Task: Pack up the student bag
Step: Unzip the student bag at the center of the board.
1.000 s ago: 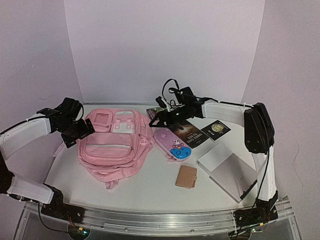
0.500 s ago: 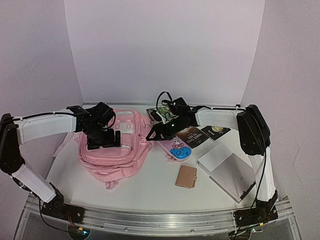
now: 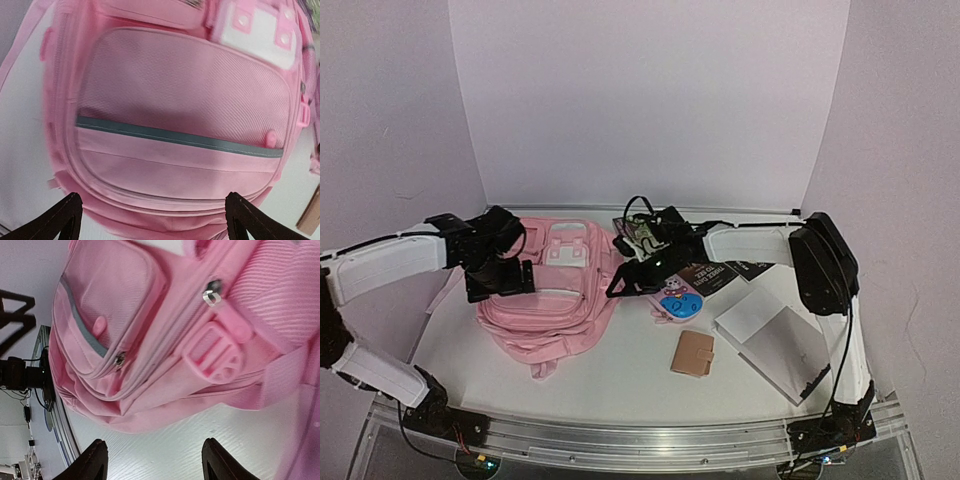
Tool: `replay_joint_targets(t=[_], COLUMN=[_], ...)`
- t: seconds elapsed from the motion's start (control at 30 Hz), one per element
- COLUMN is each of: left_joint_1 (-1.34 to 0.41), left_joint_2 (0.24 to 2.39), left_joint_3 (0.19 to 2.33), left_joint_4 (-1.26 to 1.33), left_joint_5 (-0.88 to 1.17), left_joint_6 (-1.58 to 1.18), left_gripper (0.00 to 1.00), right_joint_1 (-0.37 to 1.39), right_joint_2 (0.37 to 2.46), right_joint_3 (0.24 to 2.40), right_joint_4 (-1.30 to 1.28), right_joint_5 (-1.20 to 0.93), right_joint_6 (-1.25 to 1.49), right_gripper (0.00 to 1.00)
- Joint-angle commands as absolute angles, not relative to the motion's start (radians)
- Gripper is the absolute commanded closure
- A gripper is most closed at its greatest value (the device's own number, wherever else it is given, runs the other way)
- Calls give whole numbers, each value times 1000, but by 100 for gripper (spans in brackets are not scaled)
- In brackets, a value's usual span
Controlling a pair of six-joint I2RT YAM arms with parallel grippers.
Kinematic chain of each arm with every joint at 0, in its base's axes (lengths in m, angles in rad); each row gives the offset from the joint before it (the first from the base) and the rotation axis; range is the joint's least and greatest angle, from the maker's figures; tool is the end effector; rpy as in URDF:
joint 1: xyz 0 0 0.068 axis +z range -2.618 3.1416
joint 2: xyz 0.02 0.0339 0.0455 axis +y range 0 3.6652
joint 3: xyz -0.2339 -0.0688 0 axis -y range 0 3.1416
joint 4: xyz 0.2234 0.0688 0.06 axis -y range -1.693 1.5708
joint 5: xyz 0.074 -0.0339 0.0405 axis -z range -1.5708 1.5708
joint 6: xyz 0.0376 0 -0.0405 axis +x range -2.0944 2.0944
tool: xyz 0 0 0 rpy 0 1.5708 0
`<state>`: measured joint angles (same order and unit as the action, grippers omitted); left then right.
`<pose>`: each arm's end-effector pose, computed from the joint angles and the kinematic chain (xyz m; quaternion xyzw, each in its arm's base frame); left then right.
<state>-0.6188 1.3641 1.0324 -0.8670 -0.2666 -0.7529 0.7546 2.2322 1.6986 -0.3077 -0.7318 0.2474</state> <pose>0.2036 -0.1328 0.2237 -0.0898 0.9702 -0.0150 0.2246 0.3139 0.3296 0.1601 -0.3424 0.8124 0.4532 0.1316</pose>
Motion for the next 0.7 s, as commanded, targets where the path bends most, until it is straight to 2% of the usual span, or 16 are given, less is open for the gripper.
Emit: replay_joint_targets(t=[0.0,0.4,0.67], left_joint_1=[-532,-367,-291], left_joint_2=[1225,1207,1242], left_joint_3=[933,813,805], left_joint_4=[-795,-722,-686], left_joint_5=[-203,-183,-195], left_joint_6=[-828,-915,-925], left_gripper=[0,2,0], right_joint_1=[843,902,888], right_joint_2=[2200,2370,2447], right_joint_3=[1745,1853,1853], right_joint_4=[-303,-315,-331], right_joint_5=[-697,-473,-406], right_joint_6=[244,239,192], right_gripper=[33,27,31])
